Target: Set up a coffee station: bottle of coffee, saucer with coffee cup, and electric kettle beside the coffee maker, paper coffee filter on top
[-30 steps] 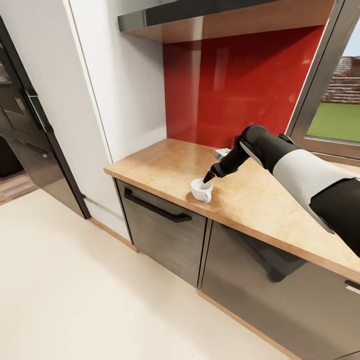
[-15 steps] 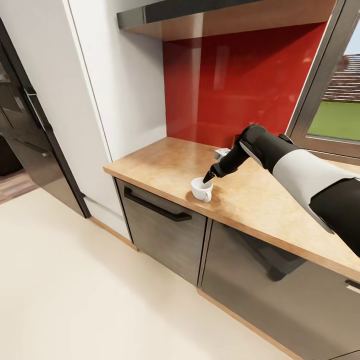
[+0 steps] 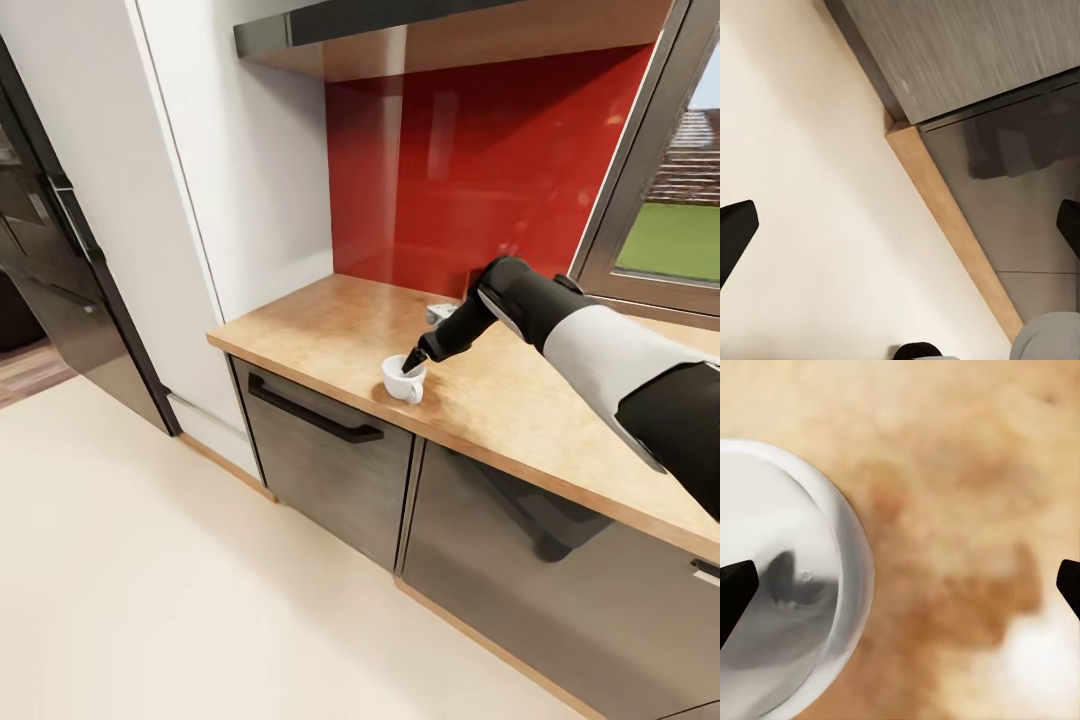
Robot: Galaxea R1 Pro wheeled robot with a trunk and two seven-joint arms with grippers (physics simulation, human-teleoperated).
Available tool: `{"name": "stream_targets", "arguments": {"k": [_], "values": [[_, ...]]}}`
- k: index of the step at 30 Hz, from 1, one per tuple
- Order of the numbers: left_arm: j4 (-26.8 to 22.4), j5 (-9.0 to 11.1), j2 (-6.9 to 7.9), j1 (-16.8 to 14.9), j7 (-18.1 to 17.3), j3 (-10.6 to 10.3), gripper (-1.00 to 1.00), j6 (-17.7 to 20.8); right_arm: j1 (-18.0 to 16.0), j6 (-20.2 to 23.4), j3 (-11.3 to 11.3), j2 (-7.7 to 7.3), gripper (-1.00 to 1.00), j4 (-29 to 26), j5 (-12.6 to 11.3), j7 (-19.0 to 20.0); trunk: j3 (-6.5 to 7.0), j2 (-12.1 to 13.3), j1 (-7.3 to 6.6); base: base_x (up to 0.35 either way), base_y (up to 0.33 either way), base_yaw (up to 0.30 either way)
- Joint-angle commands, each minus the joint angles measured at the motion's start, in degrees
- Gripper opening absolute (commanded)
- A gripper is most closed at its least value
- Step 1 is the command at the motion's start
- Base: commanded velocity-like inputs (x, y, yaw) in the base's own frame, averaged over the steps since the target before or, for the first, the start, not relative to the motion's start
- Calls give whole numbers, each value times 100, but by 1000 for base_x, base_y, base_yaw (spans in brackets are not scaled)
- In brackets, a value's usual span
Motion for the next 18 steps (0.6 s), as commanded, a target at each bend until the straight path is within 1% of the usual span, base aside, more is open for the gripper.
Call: {"name": "stream_targets", "arguments": {"k": [1,18], "values": [[6,-45,0,-5,-9,44,100,-58,-3,32,46,-7,100,-9,-58,-2,-5,-2,-1,0,0,0],[6,-45,0,-5,-9,44,100,-58,10,32,46,-8,100,-15,-56,15,-97,-2,-1,0,0,0]]}}
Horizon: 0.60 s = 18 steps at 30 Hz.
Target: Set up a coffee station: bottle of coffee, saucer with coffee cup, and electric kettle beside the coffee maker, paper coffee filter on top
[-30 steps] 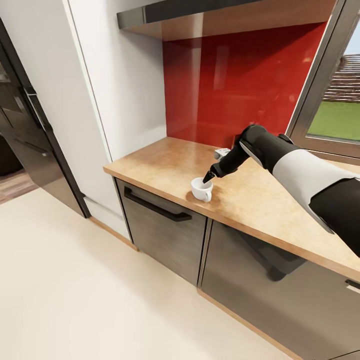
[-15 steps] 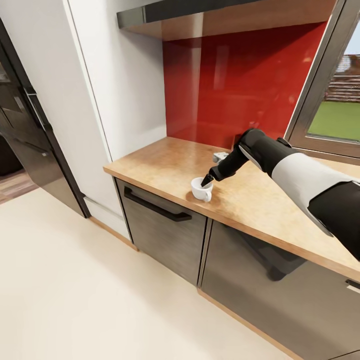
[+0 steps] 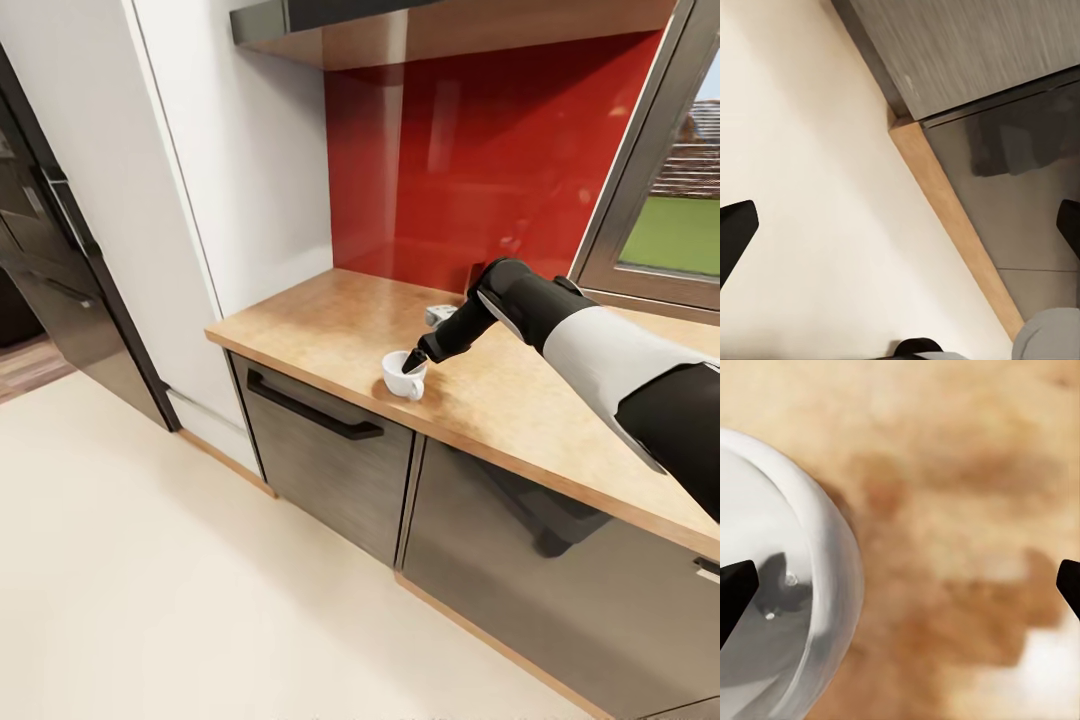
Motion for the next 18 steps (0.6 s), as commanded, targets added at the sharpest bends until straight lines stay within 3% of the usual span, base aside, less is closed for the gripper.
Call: {"name": "stream_targets", "arguments": {"k": [1,4,5,18], "values": [[5,-45,0,-5,-9,44,100,-58,-6,32,46,-6,100,-10,-58,-6,-6,-2,-1,0,0,0],[6,-45,0,-5,-9,44,100,-58,-6,32,46,-12,100,-11,-57,-8,-8,-2,-1,0,0,0],[6,-45,0,-5,-9,44,100,-58,-6,32,46,-13,-100,-12,-56,-9,-8,-2,-1,0,0,0],[5,-45,0,-5,-17,44,100,-58,-6,32,46,-15,-100,-12,-52,-4,-8,-2,-1,0,0,0]]}}
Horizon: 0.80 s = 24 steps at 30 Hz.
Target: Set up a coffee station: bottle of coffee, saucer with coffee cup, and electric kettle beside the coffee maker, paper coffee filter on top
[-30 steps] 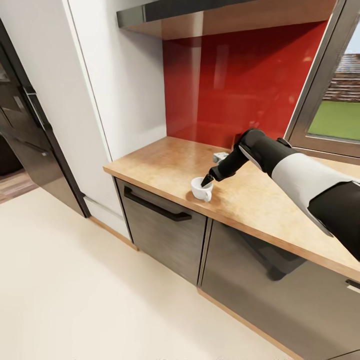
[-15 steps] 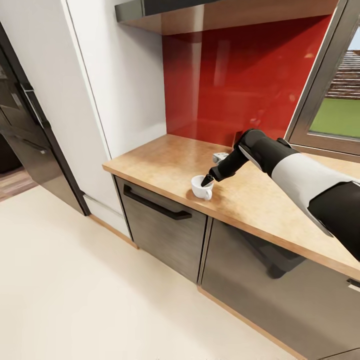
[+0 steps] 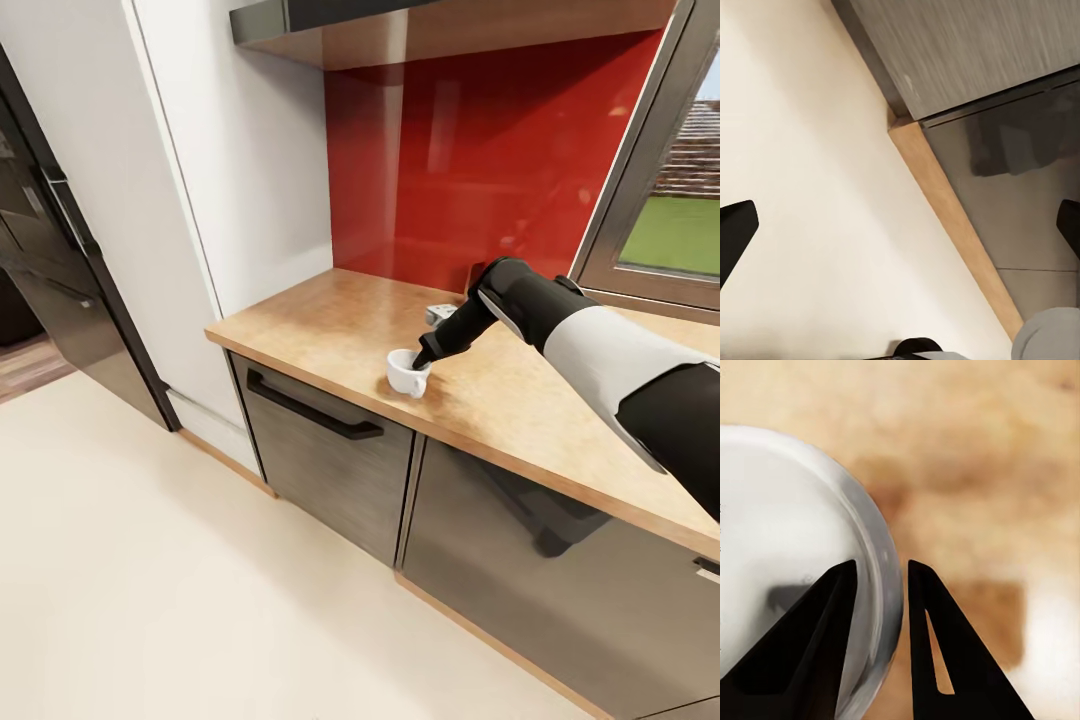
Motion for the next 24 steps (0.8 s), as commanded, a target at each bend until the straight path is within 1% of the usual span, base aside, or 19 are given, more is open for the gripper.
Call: {"name": "stream_targets", "arguments": {"k": [1,10,13,17,24], "values": [[7,-45,0,-5,-10,44,100,-58,-3,21,74,-6,-100,-6,-15,-14,-6,-2,0,0,0,0],[6,-45,6,-5,-14,44,100,-58,-3,21,74,-6,-100,-8,-14,-13,-6,-2,0,0,0,0],[7,-45,8,-5,-105,44,100,-58,-3,21,74,-6,-100,-13,-13,-13,-6,-2,0,0,0,0],[6,-45,9,-5,-224,44,100,-58,-3,23,74,-6,-100,-23,-13,-13,66,158,-88,0,0,0],[6,-45,8,-5,-246,44,100,-58,-3,26,86,-13,-100,-31,-11,-13,191,439,-242,0,0,0]]}}
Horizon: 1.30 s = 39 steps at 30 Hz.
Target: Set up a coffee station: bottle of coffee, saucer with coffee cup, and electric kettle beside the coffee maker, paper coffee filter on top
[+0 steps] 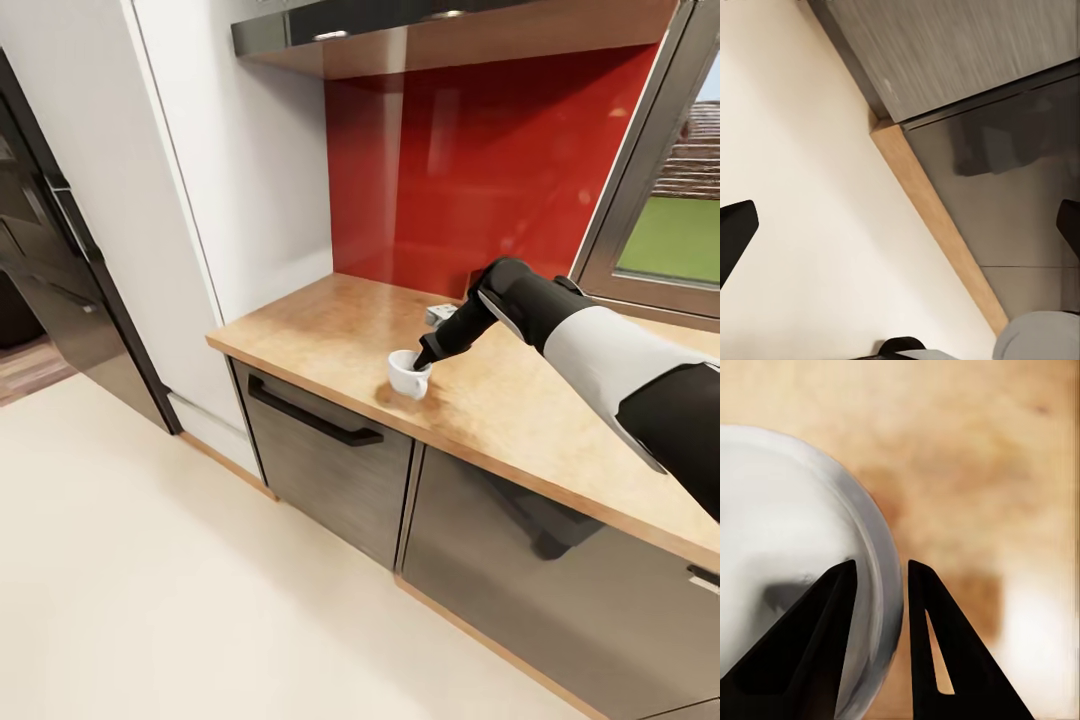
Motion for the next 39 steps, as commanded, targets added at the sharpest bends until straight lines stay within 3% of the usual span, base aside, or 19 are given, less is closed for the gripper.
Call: {"name": "stream_targets", "arguments": {"k": [1,10,13,16,22,31,33,39], "values": [[5,-43,1,-5,-10,43,100,-58,-6,31,48,-11,-100,-10,-58,-9,13,39,-23,0,0,0],[5,-43,1,-5,-15,43,100,-58,-6,33,21,-106,-100,-169,-54,3,175,400,-221,0,0,0],[5,-43,-4,-5,-13,43,100,-58,-6,34,17,-293,-100,-596,-59,33,175,400,-221,0,0,0],[7,-43,-7,-5,-11,42,100,-55,-9,41,6,-630,-100,-1109,-60,184,175,400,-221,0,0,0],[13,-43,-7,-5,-4,43,100,-44,-59,43,-2,-1019,-100,-1352,-60,386,175,400,-221,0,0,0],[19,-43,-23,-5,-2,43,100,110,-76,43,6,-1184,-100,-1386,-56,421,175,400,-221,0,0,0],[16,-43,-25,-5,-2,43,100,123,-77,43,7,-1301,-100,-1389,-57,422,176,400,-221,0,0,-37],[15,-43,-25,-5,-2,43,100,126,-77,43,7,-1310,-100,-1385,-62,422,192,400,-221,0,0,-194]]}}
